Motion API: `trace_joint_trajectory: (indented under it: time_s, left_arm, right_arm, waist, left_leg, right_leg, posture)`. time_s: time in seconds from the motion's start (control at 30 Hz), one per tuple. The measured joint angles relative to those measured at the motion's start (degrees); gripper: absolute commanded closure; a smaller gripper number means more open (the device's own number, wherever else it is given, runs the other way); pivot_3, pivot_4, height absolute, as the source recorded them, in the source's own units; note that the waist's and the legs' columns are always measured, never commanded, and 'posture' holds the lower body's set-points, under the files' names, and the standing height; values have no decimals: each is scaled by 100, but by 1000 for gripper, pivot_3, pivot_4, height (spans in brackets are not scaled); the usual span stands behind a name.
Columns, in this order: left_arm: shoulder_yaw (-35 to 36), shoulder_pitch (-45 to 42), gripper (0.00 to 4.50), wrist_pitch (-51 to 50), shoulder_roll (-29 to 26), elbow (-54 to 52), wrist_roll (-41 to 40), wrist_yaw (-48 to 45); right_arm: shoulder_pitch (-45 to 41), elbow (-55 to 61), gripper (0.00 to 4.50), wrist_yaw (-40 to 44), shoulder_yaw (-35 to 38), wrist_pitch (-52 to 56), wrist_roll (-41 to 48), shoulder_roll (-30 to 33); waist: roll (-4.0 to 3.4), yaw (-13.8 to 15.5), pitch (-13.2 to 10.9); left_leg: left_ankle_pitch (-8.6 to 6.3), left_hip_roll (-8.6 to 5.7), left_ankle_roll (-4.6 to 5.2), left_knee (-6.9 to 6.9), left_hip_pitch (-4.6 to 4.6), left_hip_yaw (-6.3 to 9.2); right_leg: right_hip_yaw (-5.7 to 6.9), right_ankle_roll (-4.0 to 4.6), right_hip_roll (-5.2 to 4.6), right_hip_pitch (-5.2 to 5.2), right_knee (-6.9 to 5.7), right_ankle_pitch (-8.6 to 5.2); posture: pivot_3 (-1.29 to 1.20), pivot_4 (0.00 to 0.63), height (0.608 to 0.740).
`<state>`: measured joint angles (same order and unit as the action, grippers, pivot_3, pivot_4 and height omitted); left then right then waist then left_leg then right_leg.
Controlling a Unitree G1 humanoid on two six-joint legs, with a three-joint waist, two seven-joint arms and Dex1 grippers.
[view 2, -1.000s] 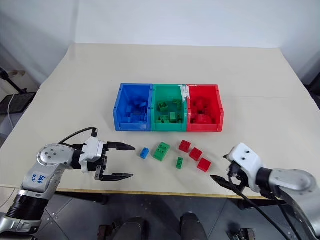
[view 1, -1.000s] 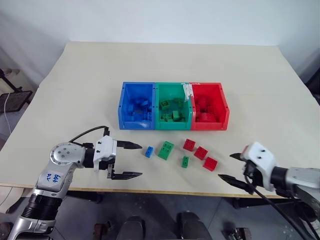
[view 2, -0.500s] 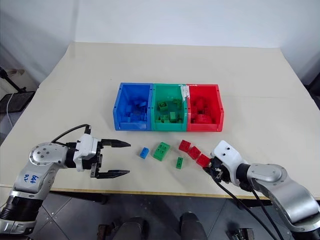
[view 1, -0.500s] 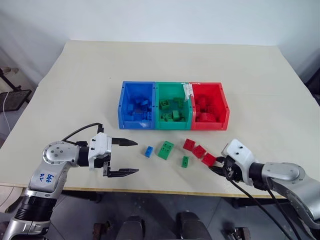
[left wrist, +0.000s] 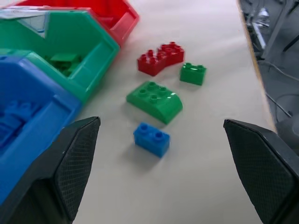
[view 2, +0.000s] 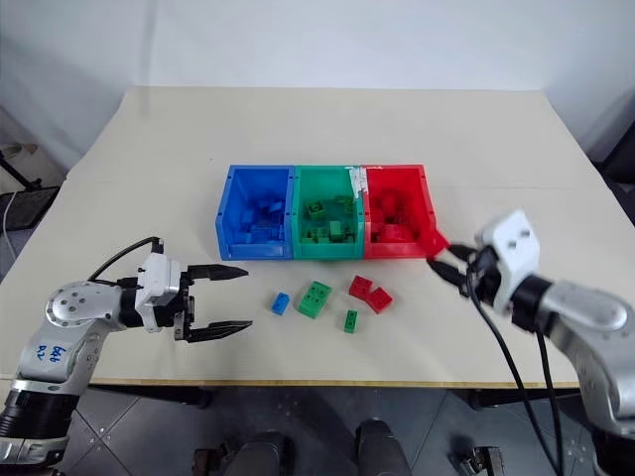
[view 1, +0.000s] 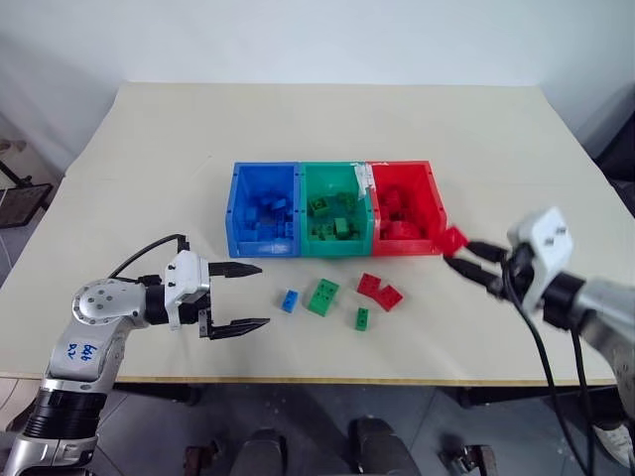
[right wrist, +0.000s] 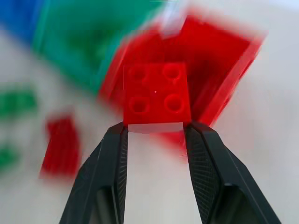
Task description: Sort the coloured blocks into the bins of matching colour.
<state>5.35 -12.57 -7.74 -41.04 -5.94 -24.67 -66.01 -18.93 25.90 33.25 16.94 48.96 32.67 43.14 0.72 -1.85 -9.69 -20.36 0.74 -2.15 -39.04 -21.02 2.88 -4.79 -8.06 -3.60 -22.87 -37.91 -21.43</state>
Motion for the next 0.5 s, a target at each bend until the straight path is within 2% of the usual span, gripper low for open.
trace_joint_trajectory:
  time_s: [0.1, 0.17, 0.23, 0.4, 0.5]
  left_arm:
    - [52, 30, 0, -59, 24, -33, -20, 96]
    - [61, 66, 0, -117, 29, -73, -59, 148]
    - [110, 134, 0, -179, 27, -130, -88, 172]
    - [149, 161, 0, -321, 17, -196, -157, 210]
    - [204, 114, 0, -336, 10, -191, -217, 205]
  right_arm:
    - [-1125, -875, 3094, -442, -484, 301, -190, -323]
    - [-1760, -1667, 2369, -667, -830, 332, -505, -469]
    - [-2003, -2163, 1751, -664, -1076, 203, -749, -505]
    - [-1869, -2299, 89, -380, -1248, -25, -872, -517]
    - [-1126, -1769, 37, 37, -944, -238, -752, -207]
  waist:
    - [0, -7, 0]
    - [0, -20, 0]
    - [0, 12, 0]
    - [0, -7, 0]
    - [0, 34, 0]
  left_leg:
    - [3, -8, -5, -1, -24, -13]
    - [4, -12, -7, -3, -30, -23]
    - [4, -13, -7, 2, -38, -15]
    - [4, -31, -6, 0, -54, -21]
    - [2, -57, -1, -5, -58, -5]
  right_leg:
    - [-7, 0, -10, -34, -8, 0]
    - [-7, -1, -18, -48, -17, 1]
    - [7, -1, -25, -58, -21, 1]
    - [73, -1, -67, -75, -54, 1]
    - [144, -1, -92, -69, -43, 1]
  posture:
    - [0, 150, 740]
    - [0, 150, 740]
    - [0, 150, 740]
    - [0, 150, 740]
    - [0, 150, 740]
